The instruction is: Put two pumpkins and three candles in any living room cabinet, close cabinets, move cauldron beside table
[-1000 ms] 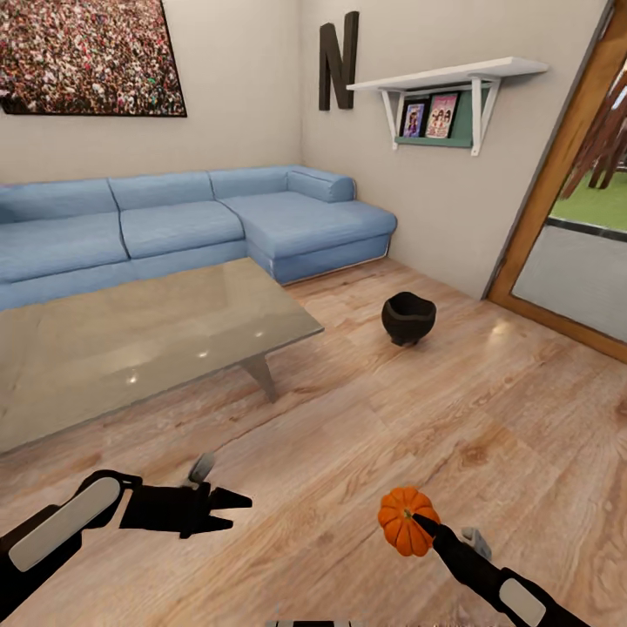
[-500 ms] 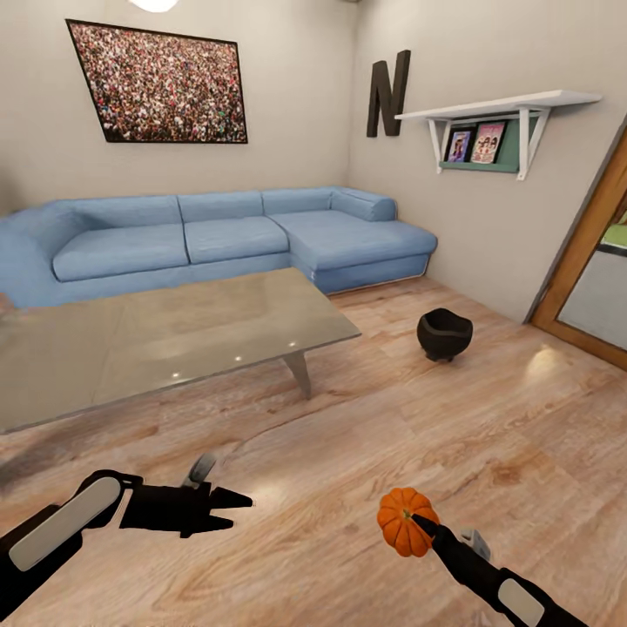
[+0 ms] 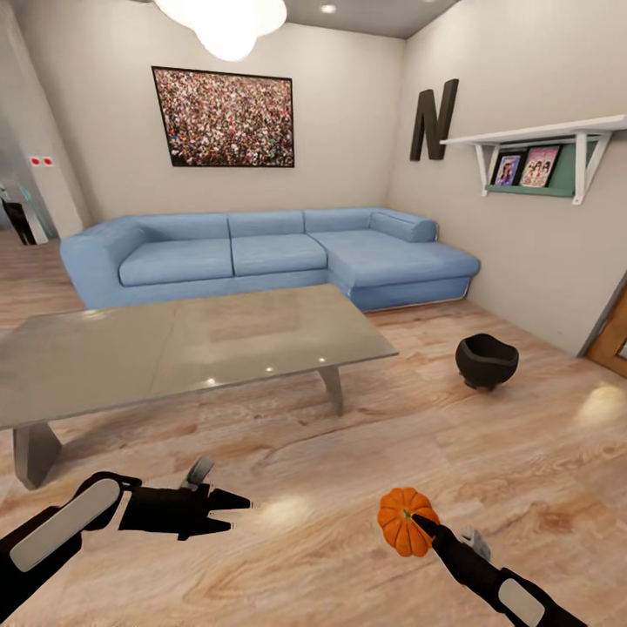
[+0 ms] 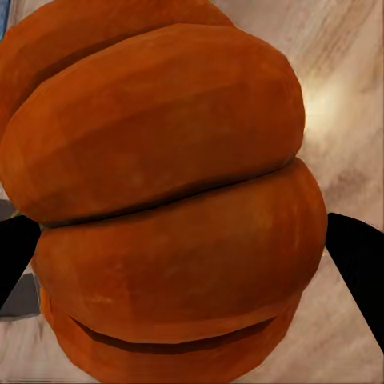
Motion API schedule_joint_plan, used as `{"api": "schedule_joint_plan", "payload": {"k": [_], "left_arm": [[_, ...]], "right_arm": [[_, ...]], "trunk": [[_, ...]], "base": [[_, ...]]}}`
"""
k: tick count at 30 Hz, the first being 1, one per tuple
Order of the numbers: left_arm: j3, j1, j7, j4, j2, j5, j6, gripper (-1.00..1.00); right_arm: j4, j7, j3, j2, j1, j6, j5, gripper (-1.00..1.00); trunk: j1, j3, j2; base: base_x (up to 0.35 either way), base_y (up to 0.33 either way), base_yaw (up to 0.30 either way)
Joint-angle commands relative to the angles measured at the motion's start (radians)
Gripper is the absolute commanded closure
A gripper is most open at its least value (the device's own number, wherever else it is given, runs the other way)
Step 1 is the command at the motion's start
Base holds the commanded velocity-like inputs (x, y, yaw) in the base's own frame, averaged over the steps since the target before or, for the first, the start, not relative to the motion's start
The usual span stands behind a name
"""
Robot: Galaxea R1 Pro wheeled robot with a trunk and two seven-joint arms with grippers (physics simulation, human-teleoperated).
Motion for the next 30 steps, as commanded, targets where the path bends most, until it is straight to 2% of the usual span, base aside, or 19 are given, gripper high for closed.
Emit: {"api": "schedule_joint_plan", "payload": {"k": [1, 13, 24, 30], "left_arm": [[-0.002, -0.002, -0.01, 0.004, 0.001, -0.007, 0.0, -1.0], [-0.004, -0.002, -0.01, 0.048, -0.002, -0.009, -0.001, -1.0], [0.003, -0.002, -0.013, 0.05, -0.003, -0.004, 0.0, -1.0], [0.001, -0.002, -0.012, 0.05, -0.003, -0.005, 0.0, -1.0]], "right_arm": [[-0.001, 0.001, 0.001, -0.001, 0.0, 0.007, -0.012, 1.0], [-0.001, -0.01, 0.002, 0.003, 0.0, 0.007, -0.012, 1.0], [0.0, -0.015, 0.003, 0.007, 0.0, 0.007, -0.012, 1.0], [0.001, -0.016, 0.003, 0.007, 0.0, 0.007, -0.012, 1.0]], "trunk": [[-0.001, 0.003, 0.0], [-0.006, 0.048, 0.003], [-0.006, 0.036, 0.003], [-0.009, 0.052, 0.004]], "base": [[0.0, 0.0, 0.289], [0.0, 0.0, 0.286], [0.0, 0.0, 0.228], [0.0, 0.0, 0.212]]}}
